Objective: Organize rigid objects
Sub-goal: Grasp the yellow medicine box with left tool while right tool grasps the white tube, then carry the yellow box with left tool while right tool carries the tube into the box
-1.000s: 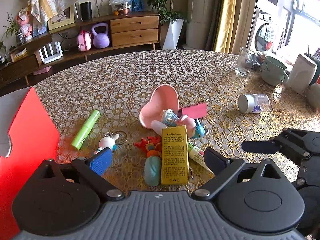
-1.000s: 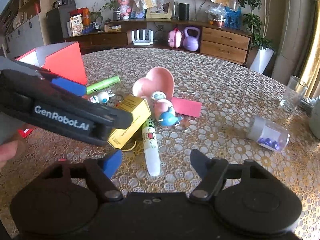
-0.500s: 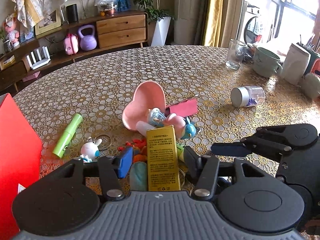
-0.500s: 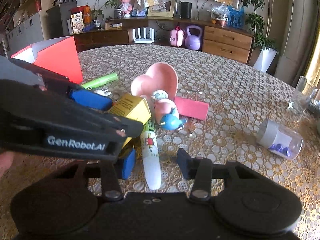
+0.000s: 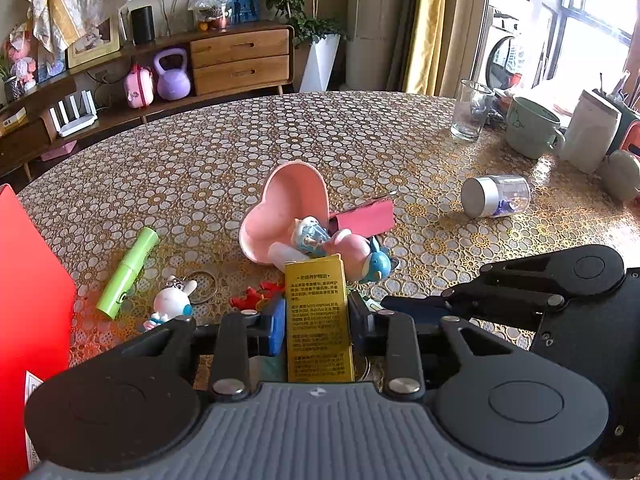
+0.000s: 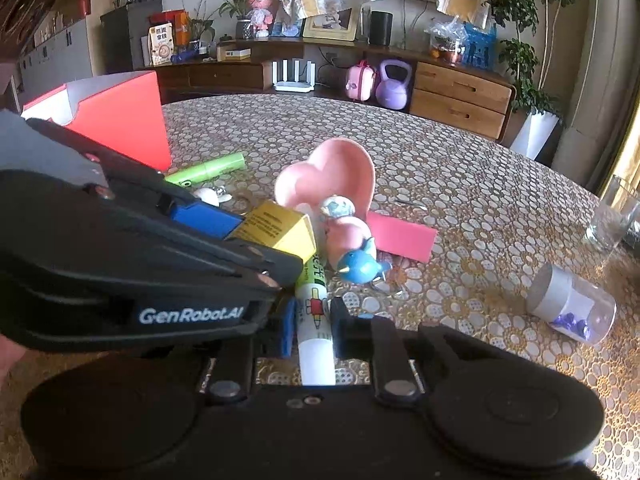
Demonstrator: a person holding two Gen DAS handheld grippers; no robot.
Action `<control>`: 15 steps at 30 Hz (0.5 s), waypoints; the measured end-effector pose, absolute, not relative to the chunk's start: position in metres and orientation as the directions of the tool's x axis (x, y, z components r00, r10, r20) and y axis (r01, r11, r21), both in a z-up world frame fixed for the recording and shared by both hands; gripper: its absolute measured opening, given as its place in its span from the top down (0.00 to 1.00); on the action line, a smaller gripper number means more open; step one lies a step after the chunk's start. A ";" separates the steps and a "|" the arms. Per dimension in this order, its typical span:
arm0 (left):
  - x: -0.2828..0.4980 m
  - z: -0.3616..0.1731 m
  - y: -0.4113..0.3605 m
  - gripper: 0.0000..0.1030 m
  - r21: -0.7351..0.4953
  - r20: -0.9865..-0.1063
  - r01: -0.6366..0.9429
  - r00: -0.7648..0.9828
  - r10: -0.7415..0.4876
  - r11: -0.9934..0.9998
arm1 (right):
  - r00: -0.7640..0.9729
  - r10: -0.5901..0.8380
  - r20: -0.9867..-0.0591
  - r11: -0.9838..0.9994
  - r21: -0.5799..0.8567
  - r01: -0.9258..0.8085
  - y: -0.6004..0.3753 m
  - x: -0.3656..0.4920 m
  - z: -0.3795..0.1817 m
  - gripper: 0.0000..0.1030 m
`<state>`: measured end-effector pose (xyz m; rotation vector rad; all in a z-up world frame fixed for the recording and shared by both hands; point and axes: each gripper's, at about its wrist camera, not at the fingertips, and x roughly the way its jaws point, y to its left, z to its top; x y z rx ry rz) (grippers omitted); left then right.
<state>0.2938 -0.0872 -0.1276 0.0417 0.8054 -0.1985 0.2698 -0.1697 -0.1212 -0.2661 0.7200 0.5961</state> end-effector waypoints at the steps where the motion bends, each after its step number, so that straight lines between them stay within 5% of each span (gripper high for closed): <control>1: 0.294 -0.128 -0.086 0.70 -0.043 -0.721 0.193 0.673 -0.164 0.980 | 0.597 0.417 -0.686 0.803 -0.029 -0.595 -0.169 0.269 -0.121 0.85; 15: 0.273 -0.107 -0.064 0.71 -0.148 -0.714 0.167 0.665 -0.222 0.975 | 0.612 0.434 -0.661 0.828 0.025 -0.560 -0.170 0.247 -0.090 0.85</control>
